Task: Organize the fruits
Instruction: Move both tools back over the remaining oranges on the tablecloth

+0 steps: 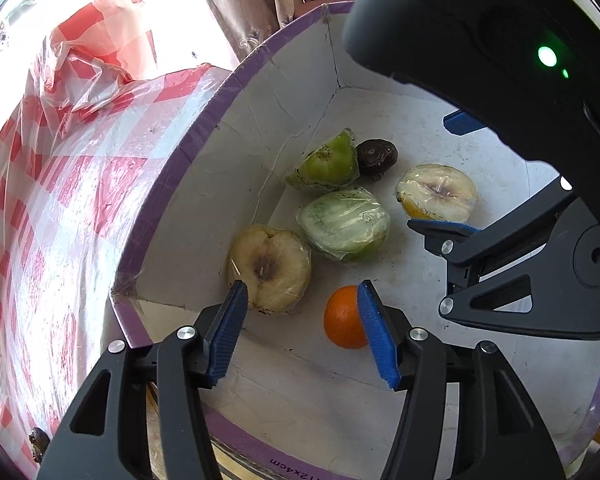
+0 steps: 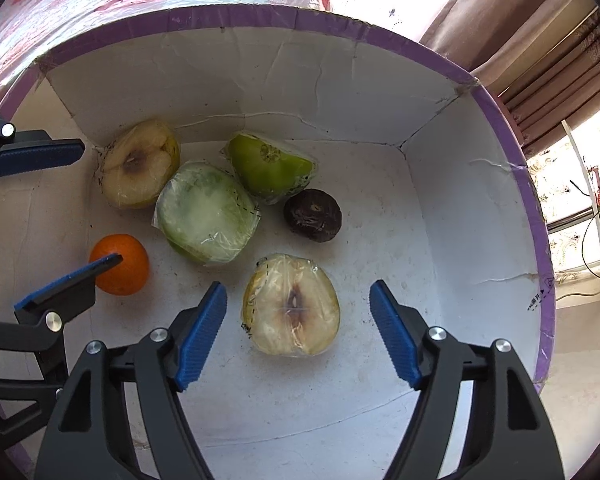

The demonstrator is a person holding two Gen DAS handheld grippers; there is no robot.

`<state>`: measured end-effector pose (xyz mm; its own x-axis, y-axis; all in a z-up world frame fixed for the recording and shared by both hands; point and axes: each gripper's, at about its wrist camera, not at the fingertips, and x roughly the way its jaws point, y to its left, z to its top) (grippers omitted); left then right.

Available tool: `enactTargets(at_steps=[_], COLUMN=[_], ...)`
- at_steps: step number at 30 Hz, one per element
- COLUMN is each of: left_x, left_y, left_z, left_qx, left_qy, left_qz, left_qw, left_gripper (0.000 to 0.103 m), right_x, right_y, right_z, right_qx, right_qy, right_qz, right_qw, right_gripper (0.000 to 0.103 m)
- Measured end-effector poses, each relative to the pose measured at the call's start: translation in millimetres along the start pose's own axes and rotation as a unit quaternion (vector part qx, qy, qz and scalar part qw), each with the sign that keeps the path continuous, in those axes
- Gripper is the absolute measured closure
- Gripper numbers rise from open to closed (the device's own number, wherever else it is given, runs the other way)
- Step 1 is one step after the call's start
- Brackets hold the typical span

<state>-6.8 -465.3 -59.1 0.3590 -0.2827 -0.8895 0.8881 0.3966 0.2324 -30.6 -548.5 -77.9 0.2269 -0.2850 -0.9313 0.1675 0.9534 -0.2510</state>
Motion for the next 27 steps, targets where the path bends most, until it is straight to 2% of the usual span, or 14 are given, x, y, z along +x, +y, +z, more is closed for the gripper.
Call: enactTargets(at_steps=[4,8,14,16,19,22,25,27], left_x=[-11.6,-31.7,-56.4,-68.0,-85.8,-104.4,-121.6,-132.1], left_y=[5.8,14.3,36.7,46.9,64.3,80.6,97.6,107.1], left_z=[-5.0,-9.5,-16.7,-21.5,-30.8,-45.0,-63.8,-76.8], left_qx=[-0.017,-0.047,-0.103,-0.128,-0.167,-0.212,-0.258,-0.279], left_qy=[-0.023,-0.067,-0.122,-0.146,-0.178,-0.207,-0.226,-0.23], left_qz=[-0.009,-0.006,-0.001,0.0,-0.005,-0.004,0.007,0.024], left_qw=[0.9996,0.9966,0.9873,0.9809,0.9696,0.9552,0.9392,0.932], left_gripper=[0.044,0.023,0.018,0.016,0.016,0.016,0.016,0.016], right_x=[-7.5,-13.1,-31.8,-42.4,-65.9,-92.8,-118.4,-129.3], right_y=[-0.8,-5.6,-9.3,-12.0,-15.8,-19.4,-21.9,-15.4], right_z=[-3.1,-5.2,-1.0,2.3,7.3,10.8,15.6,18.5], right_qx=[0.01,0.024,0.037,0.044,0.063,0.092,0.121,0.125], right_qy=[-0.007,-0.015,-0.031,-0.045,-0.091,-0.147,-0.196,-0.213], right_qz=[0.009,0.01,0.001,0.005,-0.008,-0.013,0.028,0.062], right_qw=[1.0,1.0,0.999,0.998,0.994,0.985,0.973,0.967], right_gripper=[0.023,0.022,0.022,0.022,0.009,0.005,0.002,0.002])
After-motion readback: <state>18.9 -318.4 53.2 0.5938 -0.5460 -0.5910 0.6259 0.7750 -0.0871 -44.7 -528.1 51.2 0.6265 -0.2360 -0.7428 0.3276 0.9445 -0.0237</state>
